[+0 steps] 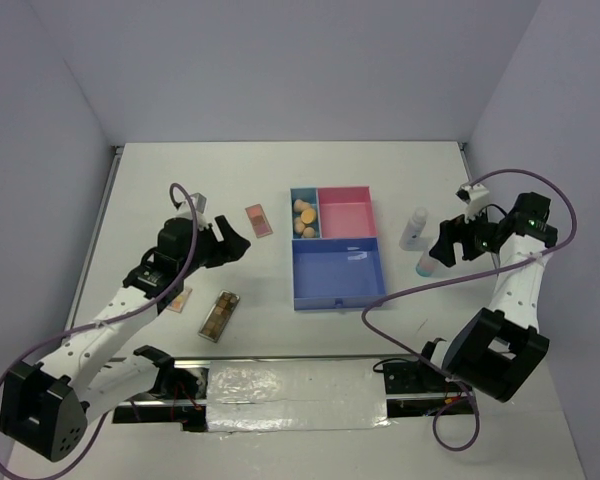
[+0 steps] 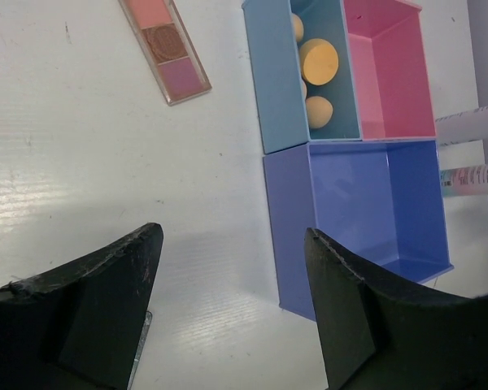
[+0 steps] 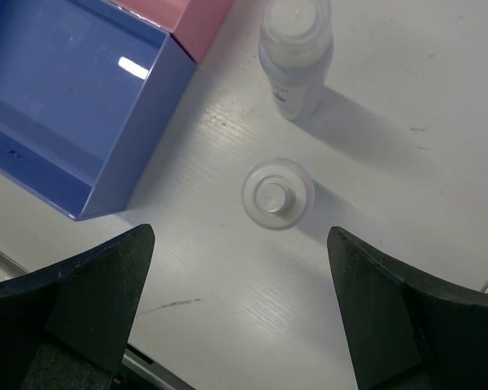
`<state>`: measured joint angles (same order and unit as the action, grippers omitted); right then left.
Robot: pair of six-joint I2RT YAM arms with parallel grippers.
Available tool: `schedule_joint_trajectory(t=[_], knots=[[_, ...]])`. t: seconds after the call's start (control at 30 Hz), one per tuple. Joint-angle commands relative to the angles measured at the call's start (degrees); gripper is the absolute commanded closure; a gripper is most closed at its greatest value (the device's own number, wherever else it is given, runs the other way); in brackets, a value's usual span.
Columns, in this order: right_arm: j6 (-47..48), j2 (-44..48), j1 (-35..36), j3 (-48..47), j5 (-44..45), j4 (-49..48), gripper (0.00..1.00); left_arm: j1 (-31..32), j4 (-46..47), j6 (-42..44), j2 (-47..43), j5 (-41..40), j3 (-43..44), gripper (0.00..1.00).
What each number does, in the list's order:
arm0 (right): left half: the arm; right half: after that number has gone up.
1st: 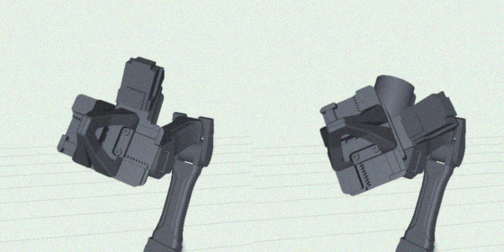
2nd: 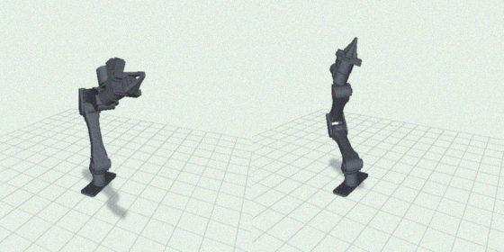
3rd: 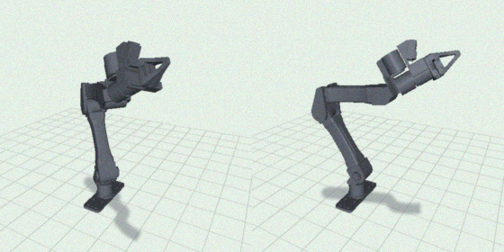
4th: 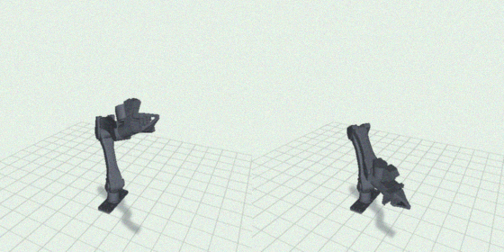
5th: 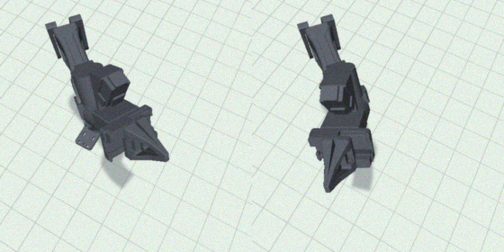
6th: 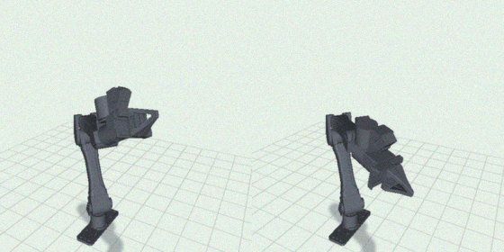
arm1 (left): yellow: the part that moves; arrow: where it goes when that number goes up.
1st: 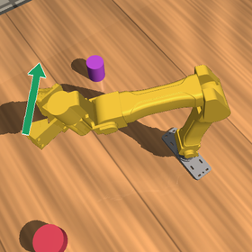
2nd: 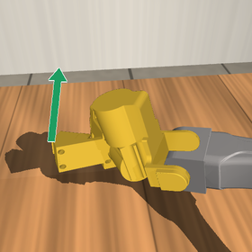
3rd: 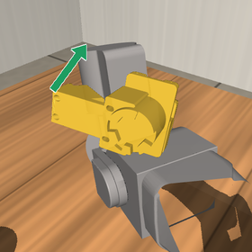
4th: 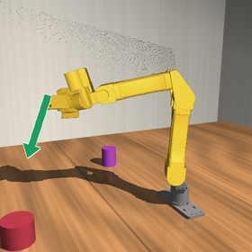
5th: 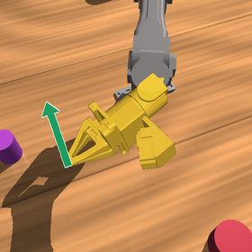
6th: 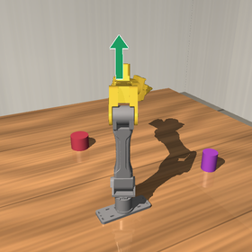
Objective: Organize the makeup
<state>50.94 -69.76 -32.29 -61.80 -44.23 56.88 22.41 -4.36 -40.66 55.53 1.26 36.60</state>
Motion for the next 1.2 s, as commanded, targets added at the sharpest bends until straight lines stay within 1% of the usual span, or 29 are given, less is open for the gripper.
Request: schedule_joint_trajectory(t=[0.0, 0.03, 0.07, 0.23, 0.33, 0.57, 0.73, 1.17], knots=[[1.53, -0.2, -0.23, -0.16, -2.09, -0.46, 0.06, -0.35, 0.58, 0.5, -0.95, -0.99, 1.28, 0.17], [1.45, -0.55, -0.05, -0.08, -2.44, -0.8, 0.06, -0.35, 0.49, 0.41, -0.77, -0.99, 1.19, 0.17], [1.36, -0.64, 0.12, -0.07, -2.62, -0.98, 0.06, -0.35, 0.67, 0.41, -0.68, -2.65, 1.11, 0.17], [1.1, -0.47, 2.76, 1.5, -2.09, -2.03, 0.07, -0.79, 0.76, -0.29, 1.16, -2.66, 0.84, 0.17], [-0.4, 1.72, 5.57, 3.35, -0.08, -4.49, 0.07, -1.4, 0.41, -0.12, 1.95, -2.93, 1.28, 0.17], [-4.17, 3.75, 8.91, 5.81, 2.39, -8.19, 0.08, -4.04, 0.58, -0.12, 2.04, -1.78, 1.19, 0.17], [-7.25, 6.03, 12.6, 8.1, 6.6, -12.14, 0.09, -5.54, 0.84, -0.2, 1.95, -0.47, 0.67, 0.17], [-10.68, 6.21, 13.22, 8.71, 11.26, -15.57, 0.09, -6.59, 1.02, -0.47, 1.6, 0.33, 0.14, 0.18]])
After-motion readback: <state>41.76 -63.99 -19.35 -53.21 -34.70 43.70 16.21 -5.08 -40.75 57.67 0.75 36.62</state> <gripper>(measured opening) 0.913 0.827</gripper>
